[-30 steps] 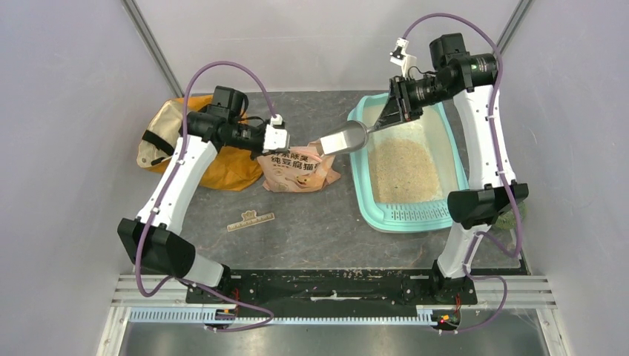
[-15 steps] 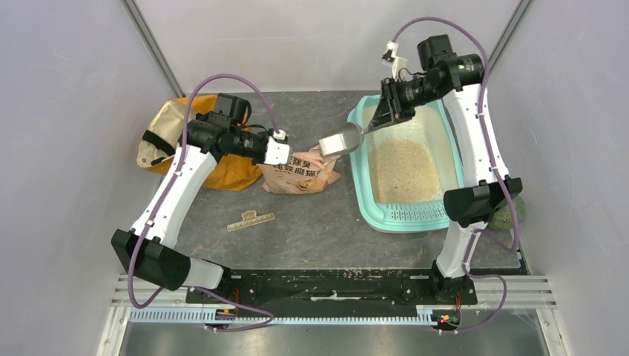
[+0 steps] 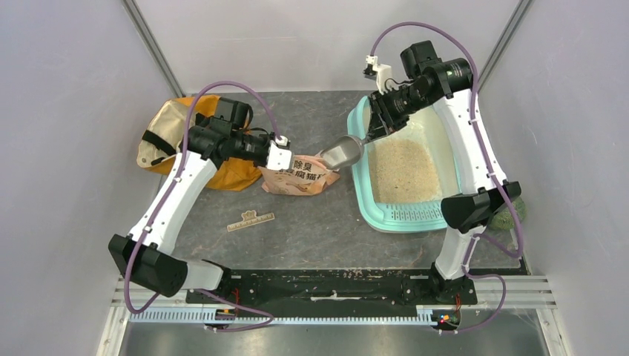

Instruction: Fill the litter box with clean litter

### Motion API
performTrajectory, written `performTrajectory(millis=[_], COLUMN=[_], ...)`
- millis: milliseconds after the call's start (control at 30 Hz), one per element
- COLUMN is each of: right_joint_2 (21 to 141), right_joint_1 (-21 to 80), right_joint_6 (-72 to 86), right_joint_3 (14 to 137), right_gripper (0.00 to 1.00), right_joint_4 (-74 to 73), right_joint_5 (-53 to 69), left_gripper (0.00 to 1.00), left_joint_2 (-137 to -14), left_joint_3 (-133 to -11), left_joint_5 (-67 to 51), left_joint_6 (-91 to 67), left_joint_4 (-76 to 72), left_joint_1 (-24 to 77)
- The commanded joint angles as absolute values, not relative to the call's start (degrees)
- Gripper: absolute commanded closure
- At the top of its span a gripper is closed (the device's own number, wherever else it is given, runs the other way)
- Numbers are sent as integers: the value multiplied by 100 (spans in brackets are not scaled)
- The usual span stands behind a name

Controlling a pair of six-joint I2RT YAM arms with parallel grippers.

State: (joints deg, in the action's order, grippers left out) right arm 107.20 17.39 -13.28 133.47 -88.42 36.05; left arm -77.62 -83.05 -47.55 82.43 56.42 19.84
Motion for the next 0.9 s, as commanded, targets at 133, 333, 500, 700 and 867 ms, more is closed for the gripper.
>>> performTrajectory(millis=[133, 333, 500, 700, 867], right_joint_2=[10996, 11209, 11136, 11464, 11551], right_joint_1=[2355, 2565, 2637, 2963, 3042], right_joint_6=[-1290, -1421, -2005, -1589, -865], right_joint_3=[13983, 14151, 14090, 14102, 14081], right_gripper=[100, 100, 100, 100, 100], right_joint_4=[-9386, -9669, -9935, -9557, -8939], right_joint_5=[2684, 2700, 2539, 1811, 978], left_gripper=[98, 98, 98, 98, 98], left_joint_2=[-7407, -7350, -7329, -7285, -7039], left_joint_3=[-8124, -8009, -7955, -7866, -7505], left_joint_5=[-4645, -4623, -4630, -4633, -4552], left_joint_6=[8137, 8132, 8071, 7839, 7643], left_joint_4=[5129, 4987, 4912, 4656, 4283], left_joint_1=[2061, 2071, 2073, 2089, 2151])
